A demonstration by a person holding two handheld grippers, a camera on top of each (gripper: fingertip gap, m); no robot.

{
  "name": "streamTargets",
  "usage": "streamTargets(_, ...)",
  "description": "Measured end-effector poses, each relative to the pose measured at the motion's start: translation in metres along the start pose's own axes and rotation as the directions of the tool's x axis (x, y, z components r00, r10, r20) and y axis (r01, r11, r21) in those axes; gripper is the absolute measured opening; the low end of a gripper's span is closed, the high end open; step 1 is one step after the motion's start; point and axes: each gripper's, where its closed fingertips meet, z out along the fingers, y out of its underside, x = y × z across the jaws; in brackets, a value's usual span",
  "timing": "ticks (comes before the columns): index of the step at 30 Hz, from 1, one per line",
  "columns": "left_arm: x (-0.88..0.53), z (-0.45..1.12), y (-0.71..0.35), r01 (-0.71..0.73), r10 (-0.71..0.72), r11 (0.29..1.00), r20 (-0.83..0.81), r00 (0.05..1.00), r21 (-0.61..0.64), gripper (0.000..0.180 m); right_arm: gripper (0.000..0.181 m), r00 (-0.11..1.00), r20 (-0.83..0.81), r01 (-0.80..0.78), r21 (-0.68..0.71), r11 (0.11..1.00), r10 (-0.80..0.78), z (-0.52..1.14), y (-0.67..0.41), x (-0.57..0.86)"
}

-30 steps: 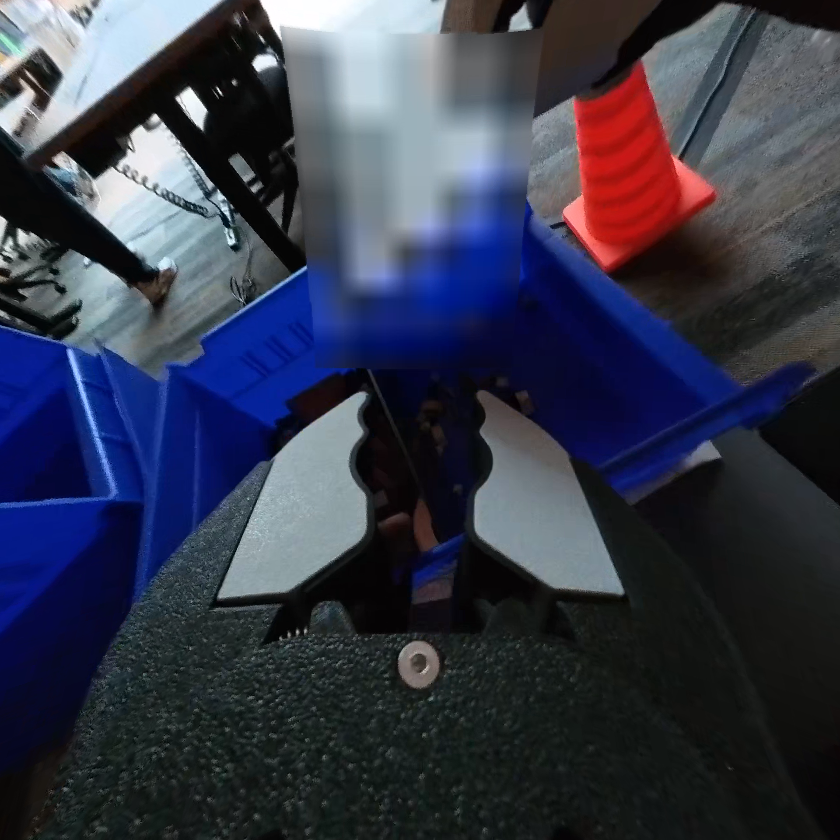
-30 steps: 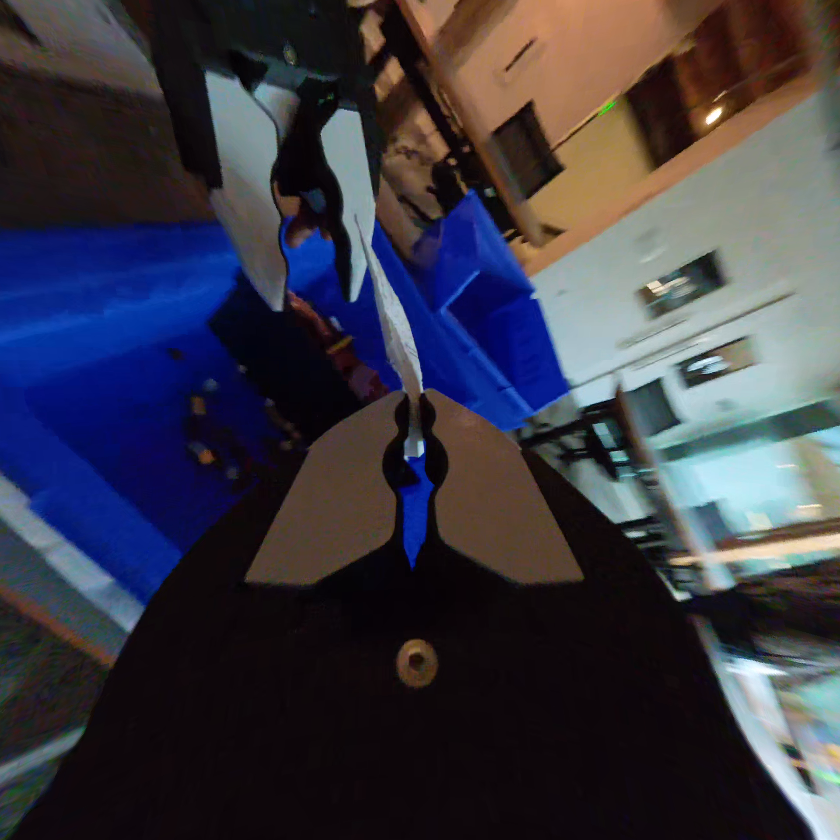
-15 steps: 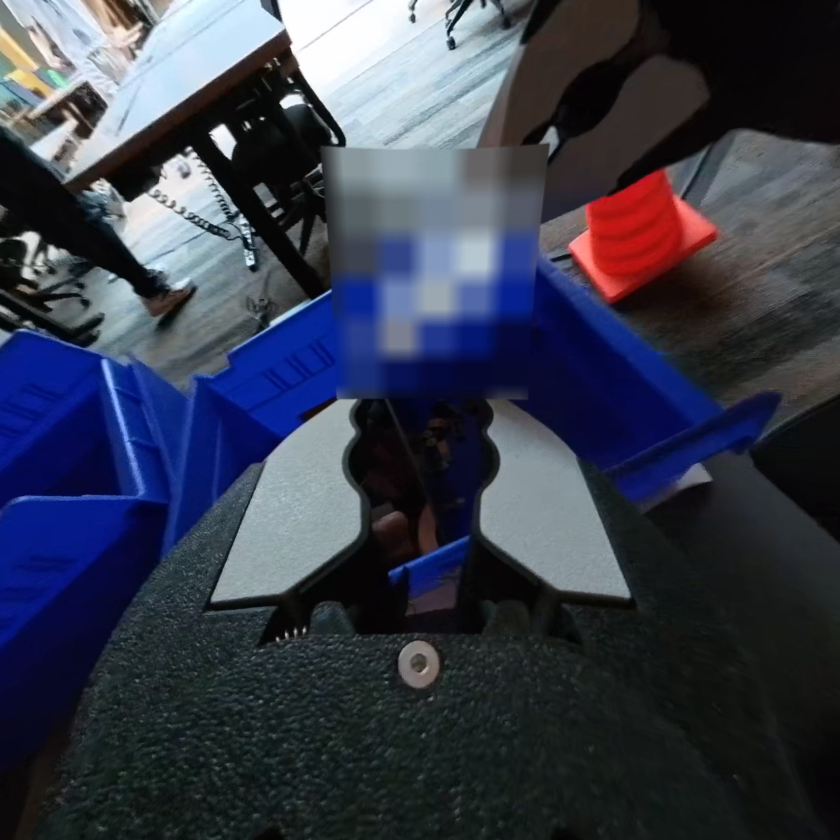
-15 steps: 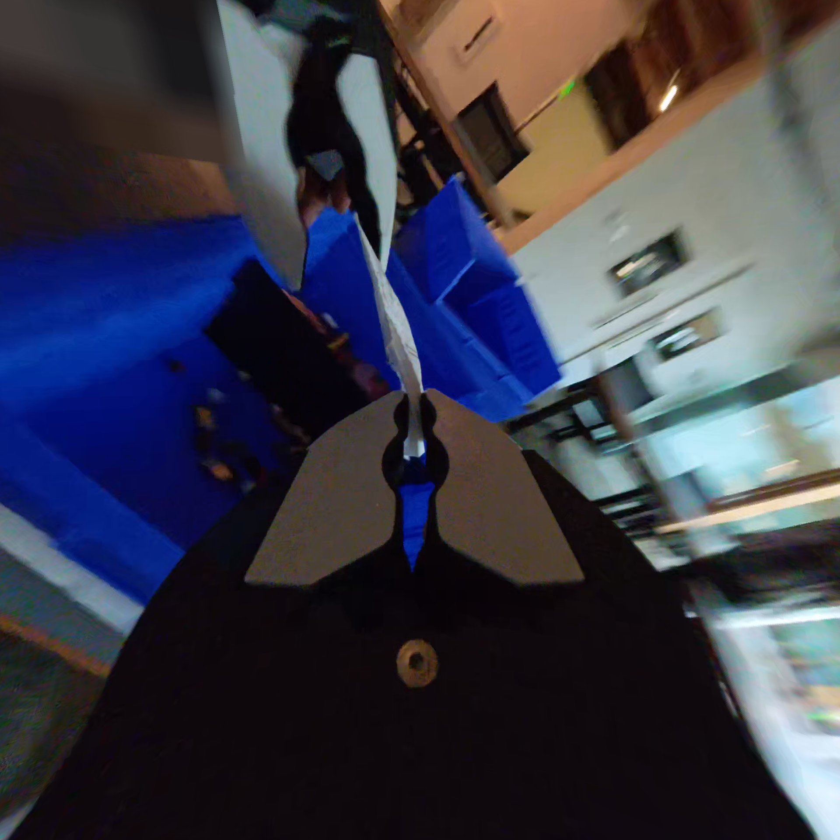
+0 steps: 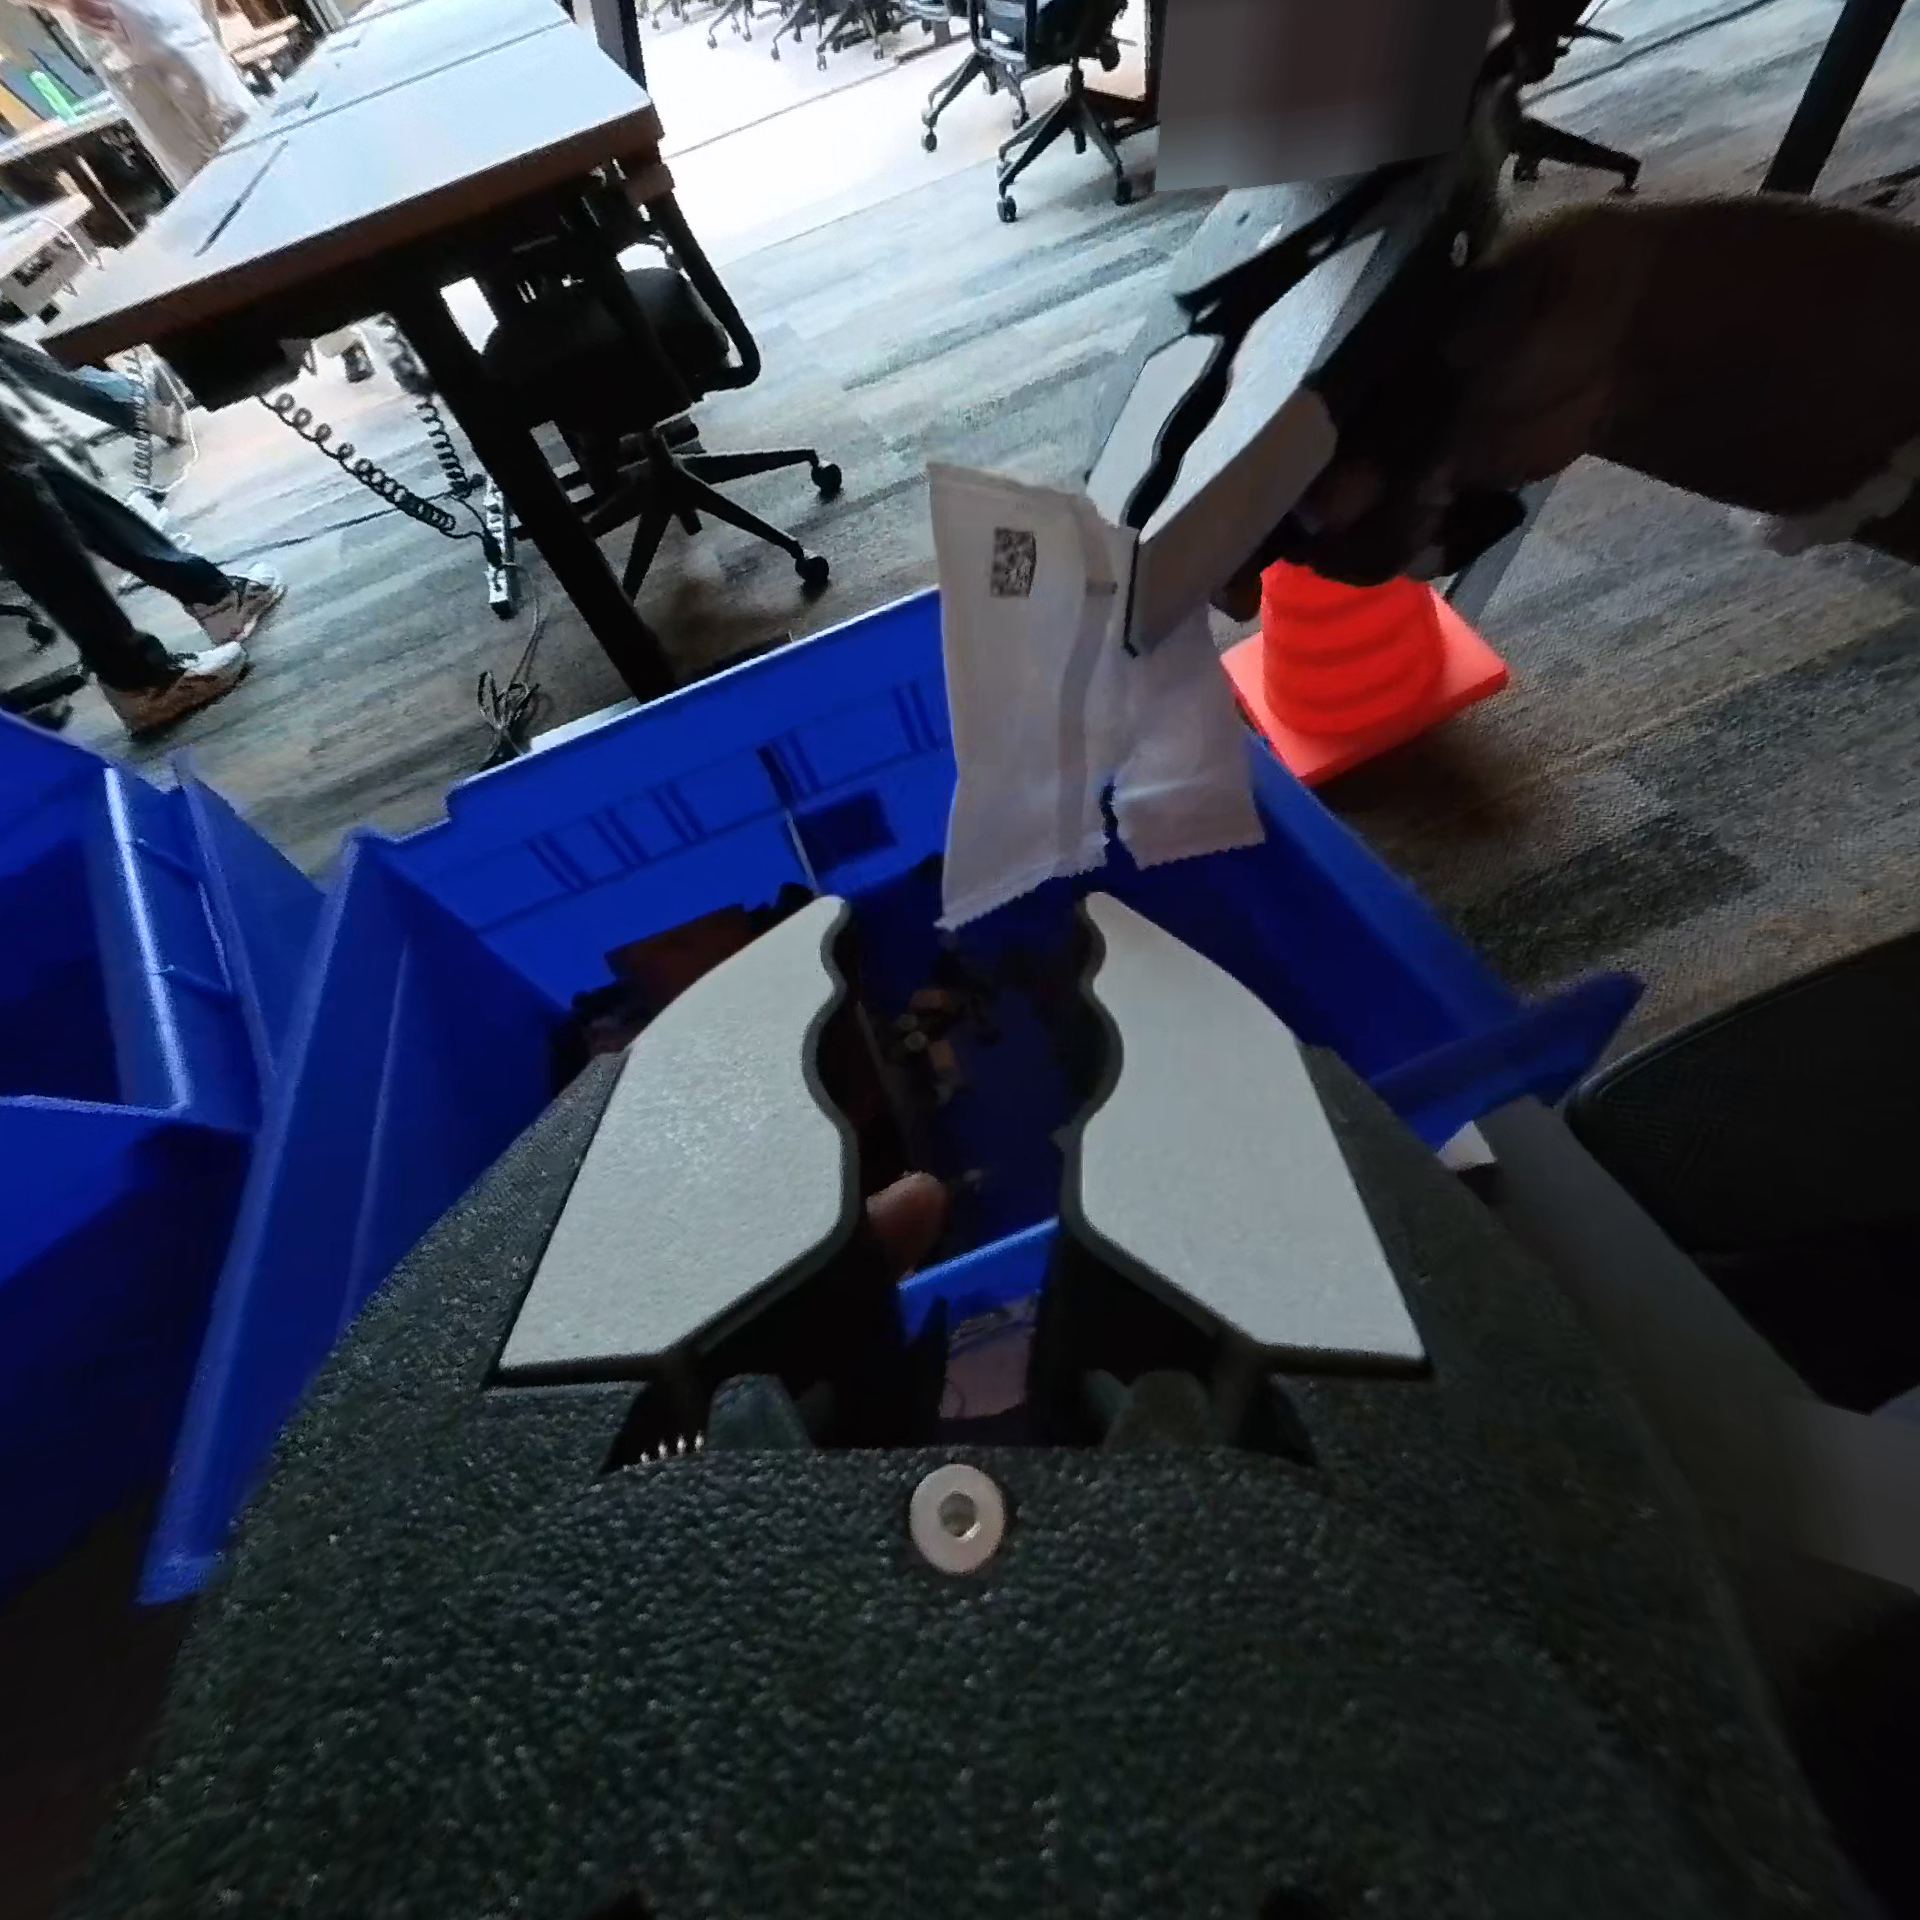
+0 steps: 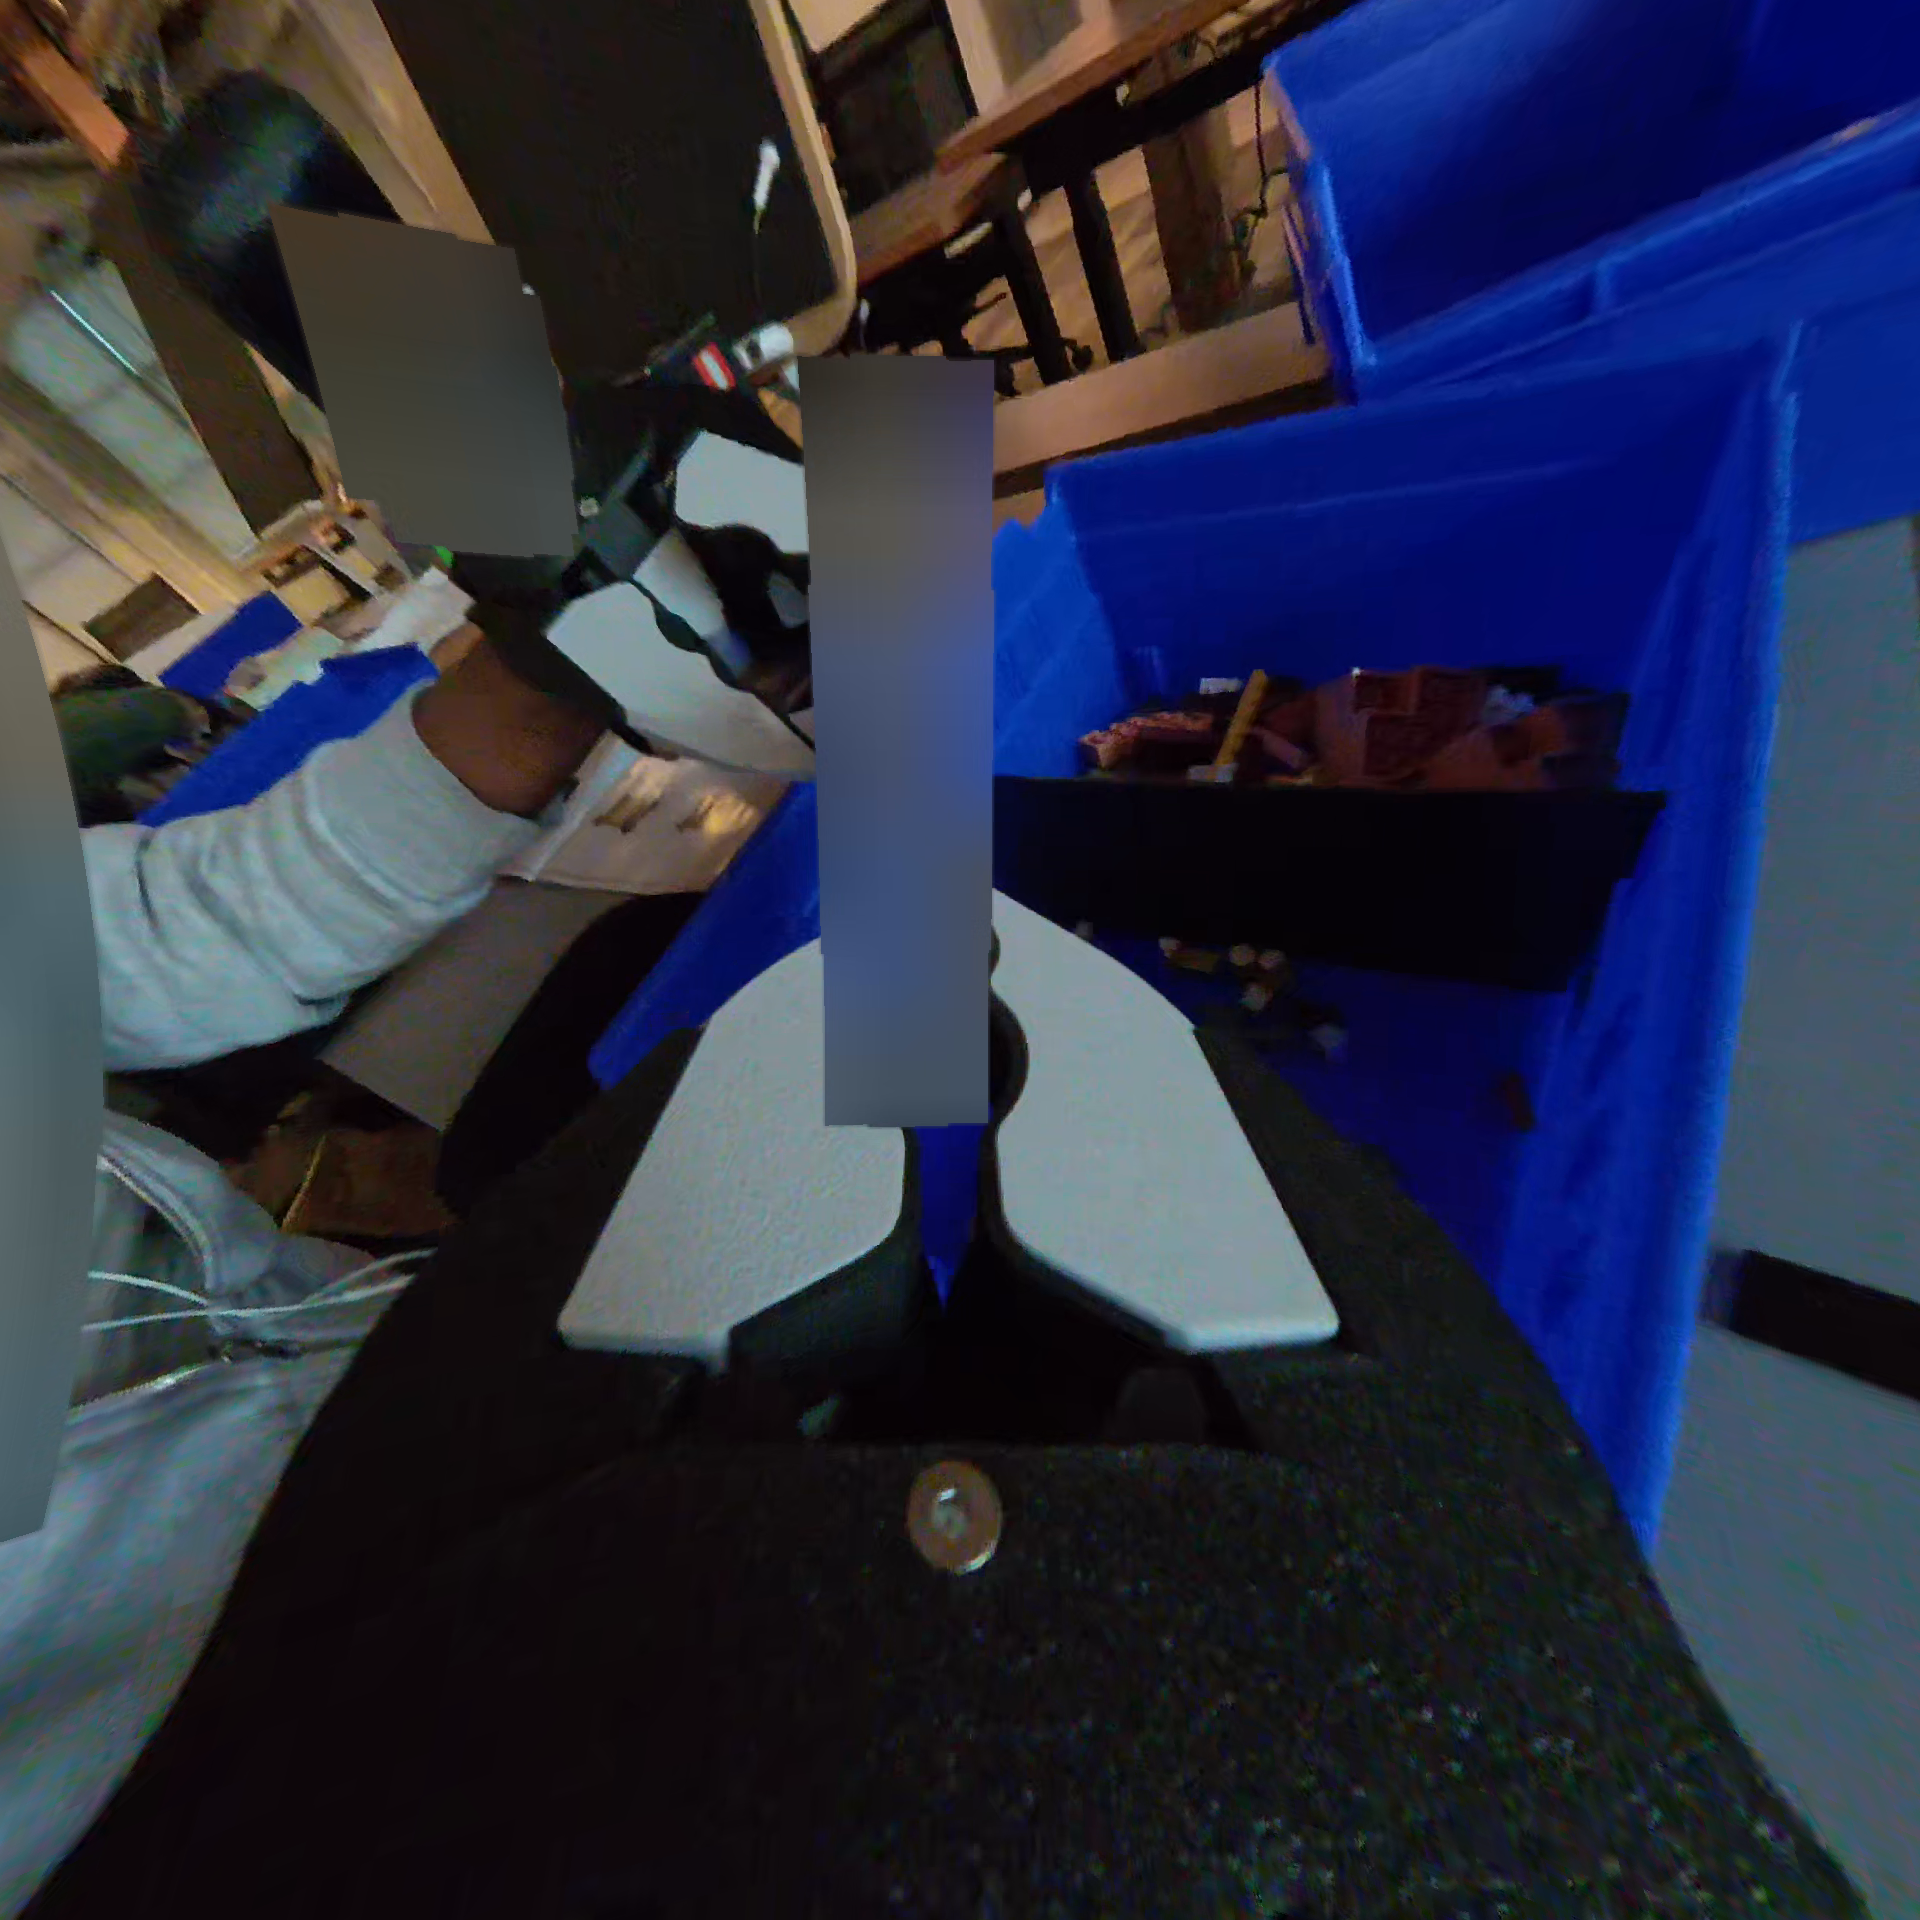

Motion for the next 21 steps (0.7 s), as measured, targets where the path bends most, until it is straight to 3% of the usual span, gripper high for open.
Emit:
streamTargets(4, 0.0, -0.002, 0.015, -0.045, 0.046, 0.997, 0.022, 0.999, -0.057, 0.044, 0.004, 0.996, -0.06, 0.057, -0.058, 0.997, -0.061, -0.003, 0.01, 0.006)
streamTargets(13, -0.007, -0.004, -0.007, 0.011, -0.012, 0.999, 0.029, 1.0, 0.035, 0.045, 0.004, 0.997, -0.052, 0.056, -0.045, 0.997, -0.058, -0.006, 0.007, 0.004)
streamTargets(21, 0.016, 0.018, -0.017, -0.025, 0.027, 0.999, -0.063, 0.998, 0.038, 0.008, 0.005, 0.989, -0.003, 0.149, -0.122, 0.981, -0.15, 0.008, 0.011, -0.012)
